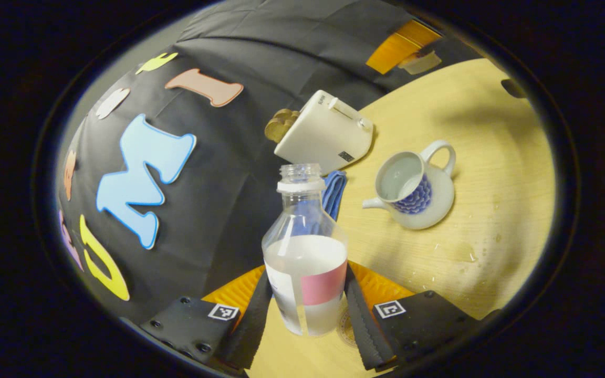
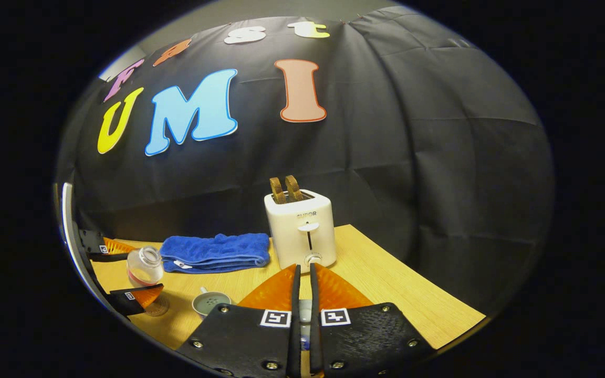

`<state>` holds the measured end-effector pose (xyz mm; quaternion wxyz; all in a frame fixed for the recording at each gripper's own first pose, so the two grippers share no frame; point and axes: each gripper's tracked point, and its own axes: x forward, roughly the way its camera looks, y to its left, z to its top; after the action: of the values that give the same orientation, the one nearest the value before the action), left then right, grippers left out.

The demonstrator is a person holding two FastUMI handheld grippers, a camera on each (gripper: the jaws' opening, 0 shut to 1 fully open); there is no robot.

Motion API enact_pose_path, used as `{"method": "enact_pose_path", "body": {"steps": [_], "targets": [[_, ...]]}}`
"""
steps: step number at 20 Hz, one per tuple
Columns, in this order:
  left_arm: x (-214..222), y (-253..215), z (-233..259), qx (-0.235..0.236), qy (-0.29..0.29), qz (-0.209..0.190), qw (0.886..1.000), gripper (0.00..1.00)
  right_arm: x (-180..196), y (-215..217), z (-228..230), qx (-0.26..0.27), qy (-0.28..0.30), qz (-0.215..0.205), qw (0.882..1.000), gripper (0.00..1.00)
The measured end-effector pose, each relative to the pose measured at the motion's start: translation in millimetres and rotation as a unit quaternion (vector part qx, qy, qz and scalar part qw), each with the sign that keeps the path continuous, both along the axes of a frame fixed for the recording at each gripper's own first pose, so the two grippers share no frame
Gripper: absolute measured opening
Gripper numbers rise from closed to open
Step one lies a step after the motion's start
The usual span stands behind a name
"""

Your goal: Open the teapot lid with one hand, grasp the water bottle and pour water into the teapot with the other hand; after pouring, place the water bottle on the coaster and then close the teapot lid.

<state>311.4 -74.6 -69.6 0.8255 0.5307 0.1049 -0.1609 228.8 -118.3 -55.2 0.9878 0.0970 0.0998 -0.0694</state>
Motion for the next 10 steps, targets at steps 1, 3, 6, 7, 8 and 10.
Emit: {"method": "enact_pose_path", "body": {"steps": [1,3,6,7,8,10], "targets": [[2.2,-2.0,0.5,0.023,-0.002,-0.005,1.0,0.84,0.0,0.4,0.8,-0.001,-0.001,0.0,1.0,0.07],[5.7,-4.7,-0.4,0.069,-0.002,-0.013,0.998,0.84,-0.2,0.0,2.4,-0.006,-0.003,-0.001,1.0,0.07],[5.6,-3.0,0.7,0.135,0.002,-0.024,0.991,0.84,-1.4,0.0,4.3,-0.007,-0.005,-0.002,1.0,0.07],[7.7,-0.8,0.5,0.157,0.004,-0.025,0.987,0.84,-1.6,-0.1,6.2,-0.006,-0.007,-0.001,1.0,0.07],[8.8,-0.8,0.7,0.175,0.002,-0.027,0.984,0.84,-1.9,0.0,7.1,-0.004,-0.009,-0.002,1.0,0.07],[12.0,-2.6,-0.8,0.201,0.003,-0.033,0.979,0.84,-2.7,-1.4,8.1,-0.003,-0.011,-0.004,1.0,0.07]]}}
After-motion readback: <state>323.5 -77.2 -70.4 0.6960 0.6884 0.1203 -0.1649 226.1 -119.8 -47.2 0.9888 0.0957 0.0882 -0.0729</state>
